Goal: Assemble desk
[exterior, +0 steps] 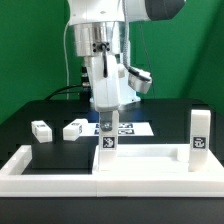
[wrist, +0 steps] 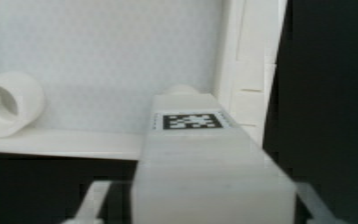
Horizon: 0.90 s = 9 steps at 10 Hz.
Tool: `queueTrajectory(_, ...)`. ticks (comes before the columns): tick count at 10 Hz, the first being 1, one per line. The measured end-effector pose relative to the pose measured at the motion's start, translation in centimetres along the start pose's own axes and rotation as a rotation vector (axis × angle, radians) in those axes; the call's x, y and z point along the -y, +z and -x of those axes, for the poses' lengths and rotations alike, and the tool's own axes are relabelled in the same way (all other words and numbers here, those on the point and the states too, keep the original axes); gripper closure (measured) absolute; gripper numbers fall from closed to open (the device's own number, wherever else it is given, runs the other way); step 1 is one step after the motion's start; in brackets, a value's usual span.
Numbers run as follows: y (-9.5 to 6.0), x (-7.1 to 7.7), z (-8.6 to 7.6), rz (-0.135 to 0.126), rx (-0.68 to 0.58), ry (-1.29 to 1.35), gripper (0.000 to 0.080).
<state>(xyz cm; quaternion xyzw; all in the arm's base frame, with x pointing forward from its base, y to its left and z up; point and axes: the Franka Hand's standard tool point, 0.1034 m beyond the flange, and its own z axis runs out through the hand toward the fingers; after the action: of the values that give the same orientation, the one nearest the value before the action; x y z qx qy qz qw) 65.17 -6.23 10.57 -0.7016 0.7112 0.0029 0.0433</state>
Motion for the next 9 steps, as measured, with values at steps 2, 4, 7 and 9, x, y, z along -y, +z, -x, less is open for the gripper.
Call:
queueTrajectory(2,0.01,-0.06,0.00,0.009,-0.019,-0.119,0.0498)
queueTrajectory(4,0.09,0.08,0.55,0.019,-0.076,-0.484,0.0279)
queueTrajectory(7,0.31,-0.43,0.54,0.022,-0.080,-0.717,0.0158)
queueTrajectory(9,0.25,-0.36,0.28,0.021,-0.086,-0.904,0.0151)
